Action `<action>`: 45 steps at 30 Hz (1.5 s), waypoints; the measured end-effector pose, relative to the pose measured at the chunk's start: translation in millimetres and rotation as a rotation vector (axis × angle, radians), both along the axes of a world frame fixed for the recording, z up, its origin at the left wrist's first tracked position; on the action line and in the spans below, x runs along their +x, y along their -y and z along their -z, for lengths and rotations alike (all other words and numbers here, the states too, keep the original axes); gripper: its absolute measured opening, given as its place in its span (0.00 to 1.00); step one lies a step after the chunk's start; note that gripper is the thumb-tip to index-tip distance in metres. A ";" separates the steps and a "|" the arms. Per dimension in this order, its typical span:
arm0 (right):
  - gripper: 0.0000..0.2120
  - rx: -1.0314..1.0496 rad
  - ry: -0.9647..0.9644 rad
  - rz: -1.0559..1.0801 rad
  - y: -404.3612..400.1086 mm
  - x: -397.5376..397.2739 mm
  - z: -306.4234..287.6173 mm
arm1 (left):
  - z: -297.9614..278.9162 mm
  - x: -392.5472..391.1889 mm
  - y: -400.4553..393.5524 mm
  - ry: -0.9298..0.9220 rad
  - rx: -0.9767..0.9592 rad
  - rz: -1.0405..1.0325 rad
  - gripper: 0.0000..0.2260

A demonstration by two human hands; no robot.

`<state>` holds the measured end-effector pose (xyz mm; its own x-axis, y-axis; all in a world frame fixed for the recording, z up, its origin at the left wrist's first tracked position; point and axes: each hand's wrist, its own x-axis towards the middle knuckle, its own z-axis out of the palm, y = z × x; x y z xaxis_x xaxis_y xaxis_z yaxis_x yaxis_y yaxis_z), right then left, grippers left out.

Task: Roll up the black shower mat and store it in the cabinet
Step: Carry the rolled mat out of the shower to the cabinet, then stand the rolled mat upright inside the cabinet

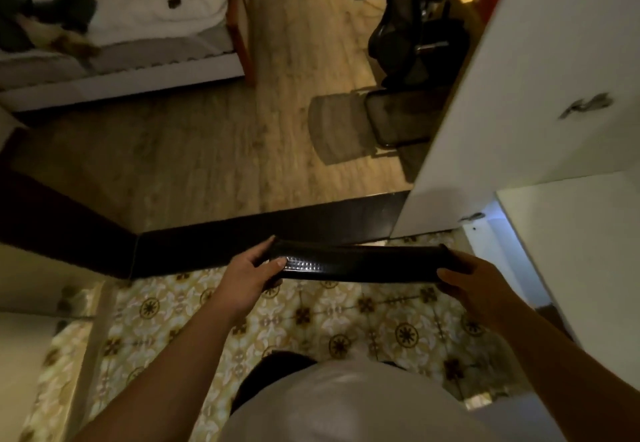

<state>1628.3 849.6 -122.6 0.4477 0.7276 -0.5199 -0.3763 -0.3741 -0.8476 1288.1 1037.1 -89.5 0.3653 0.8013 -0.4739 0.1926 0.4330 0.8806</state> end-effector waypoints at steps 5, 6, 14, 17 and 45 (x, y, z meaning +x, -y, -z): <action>0.26 -0.012 0.004 0.169 8.3 51.2 -2.0 | -0.8 89.3 -50.6 0.013 -0.028 0.172 0.24; 0.26 -0.011 0.003 0.213 11.5 57.8 -2.7 | -1.7 107.7 -60.6 0.015 -0.036 0.212 0.24; 0.27 0.026 0.024 0.567 39.0 84.9 -3.1 | 1.9 268.4 -131.1 0.021 0.066 0.683 0.16; 0.27 0.048 0.035 0.768 42.9 82.8 -4.0 | -4.1 326.6 -145.2 0.062 0.081 0.899 0.14; 0.25 -0.136 -0.060 1.319 146.3 124.7 125.2 | 152.0 576.1 -39.0 -0.156 -0.107 1.334 0.20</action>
